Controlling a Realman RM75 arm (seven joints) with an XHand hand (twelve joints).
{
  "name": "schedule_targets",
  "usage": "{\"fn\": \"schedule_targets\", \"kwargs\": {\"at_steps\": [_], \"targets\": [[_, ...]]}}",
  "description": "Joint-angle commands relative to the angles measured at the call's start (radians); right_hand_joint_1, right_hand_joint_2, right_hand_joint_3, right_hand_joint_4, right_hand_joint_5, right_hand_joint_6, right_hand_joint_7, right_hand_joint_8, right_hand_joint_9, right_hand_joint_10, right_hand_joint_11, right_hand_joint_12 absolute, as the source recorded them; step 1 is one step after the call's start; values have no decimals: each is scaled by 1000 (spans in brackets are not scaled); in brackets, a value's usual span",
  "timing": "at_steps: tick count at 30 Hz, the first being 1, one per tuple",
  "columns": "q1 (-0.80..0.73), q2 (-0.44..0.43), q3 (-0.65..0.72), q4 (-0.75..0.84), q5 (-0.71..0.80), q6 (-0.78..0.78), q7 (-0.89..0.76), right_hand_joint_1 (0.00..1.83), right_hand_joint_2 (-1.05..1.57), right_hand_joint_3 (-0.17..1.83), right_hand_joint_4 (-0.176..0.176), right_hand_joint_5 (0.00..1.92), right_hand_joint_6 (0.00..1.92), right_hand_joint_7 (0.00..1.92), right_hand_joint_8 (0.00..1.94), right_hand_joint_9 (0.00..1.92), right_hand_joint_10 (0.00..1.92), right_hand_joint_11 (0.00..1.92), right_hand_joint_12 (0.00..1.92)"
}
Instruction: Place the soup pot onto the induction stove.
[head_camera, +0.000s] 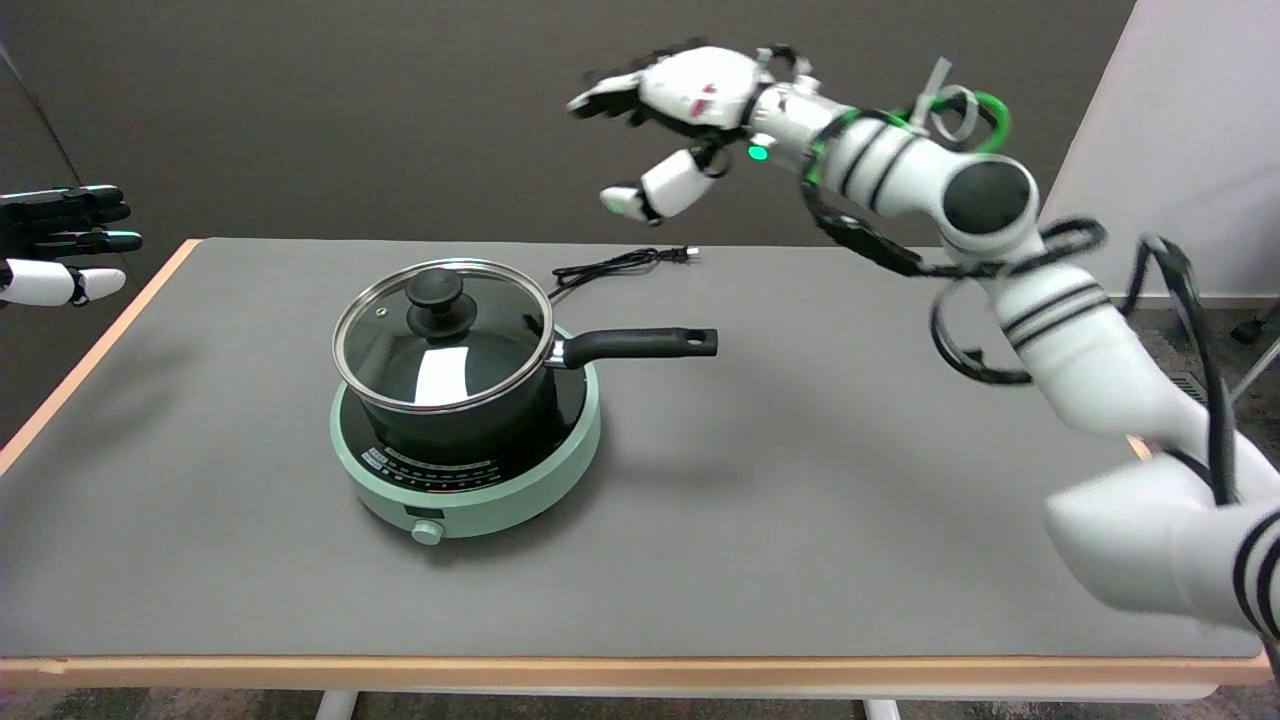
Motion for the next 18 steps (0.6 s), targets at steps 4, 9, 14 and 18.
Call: {"fn": "schedule_targets", "kwargs": {"at_steps": [4,9,14,18], "targets": [[-578,182,348,312,190,-652,1,481,596,842,95,339,166,483,182,607,333,378,706],[-640,220,366,329,237,-663,1,410,569,885,93,327,146,477,163,595,355,378,718],[-699,238,398,349,239,-709,1,373,564,882,89,311,143,451,158,586,343,373,702],[-749,237,447,373,239,-727,1,370,563,883,90,307,142,448,158,584,342,372,701]]}}
